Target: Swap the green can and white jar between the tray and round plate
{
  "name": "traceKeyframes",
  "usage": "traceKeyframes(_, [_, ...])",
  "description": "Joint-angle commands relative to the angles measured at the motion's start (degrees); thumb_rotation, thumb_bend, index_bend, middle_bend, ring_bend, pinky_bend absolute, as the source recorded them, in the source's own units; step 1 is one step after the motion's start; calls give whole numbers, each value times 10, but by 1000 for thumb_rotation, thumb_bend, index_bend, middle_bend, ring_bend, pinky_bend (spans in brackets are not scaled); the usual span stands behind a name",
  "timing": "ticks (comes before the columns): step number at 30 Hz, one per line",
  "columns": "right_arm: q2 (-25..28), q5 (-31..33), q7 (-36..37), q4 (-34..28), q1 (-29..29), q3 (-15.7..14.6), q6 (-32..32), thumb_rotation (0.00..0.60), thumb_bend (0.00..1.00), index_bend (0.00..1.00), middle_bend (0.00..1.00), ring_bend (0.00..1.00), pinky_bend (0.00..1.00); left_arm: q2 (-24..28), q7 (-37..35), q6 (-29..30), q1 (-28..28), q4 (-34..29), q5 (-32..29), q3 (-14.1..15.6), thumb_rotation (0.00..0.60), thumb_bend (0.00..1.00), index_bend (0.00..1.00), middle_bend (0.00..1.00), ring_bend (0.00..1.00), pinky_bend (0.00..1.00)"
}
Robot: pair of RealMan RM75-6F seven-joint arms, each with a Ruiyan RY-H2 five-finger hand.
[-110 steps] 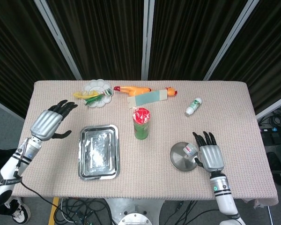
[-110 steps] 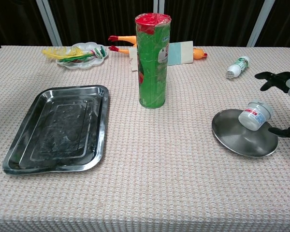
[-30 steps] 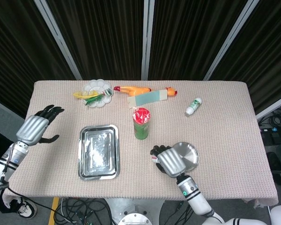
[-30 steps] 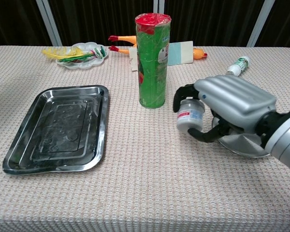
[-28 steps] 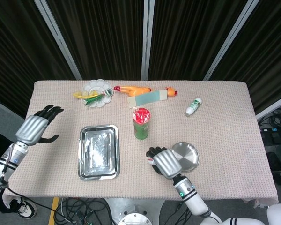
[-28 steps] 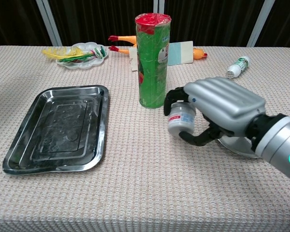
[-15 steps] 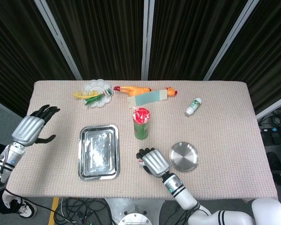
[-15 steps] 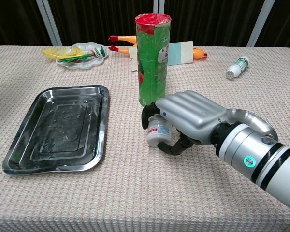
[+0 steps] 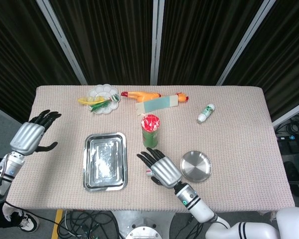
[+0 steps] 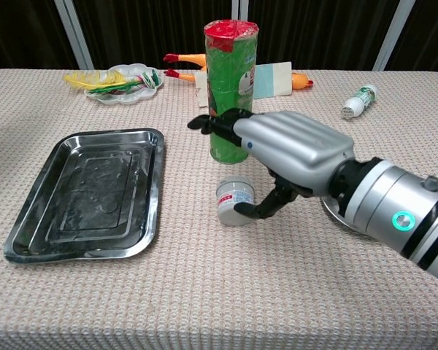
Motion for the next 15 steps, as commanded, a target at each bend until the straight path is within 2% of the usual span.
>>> traceKeyframes(1, [58,-53,17,-77,-3,5,37,600,195,60,105,29,155,-6,5,7,8,4,-9,-3,600,215,88,68,8,233])
traceKeyframes(4, [97,-97,37,-132,-7,13,69,600,196,64,121,30,155,-10,4,3,14,5,-21,-2,600,212,88,67,6,233])
traceKeyframes(8, [129,-136,30,-158,-5,43,105,600,195,78,130,32,156,-13,15,-2,17,7,-30,-3,600,209,88,68,0,234])
traceKeyframes(11, [138,-119,12,-160,3,78,109,600,191,80,121,31,148,-15,21,-1,18,6,-32,-5,600,207,88,68,0,234])
traceKeyframes(15, [137,-37,-17,-145,25,122,76,600,185,52,82,2,55,-16,26,-4,16,4,-31,-7,600,183,88,68,0,233])
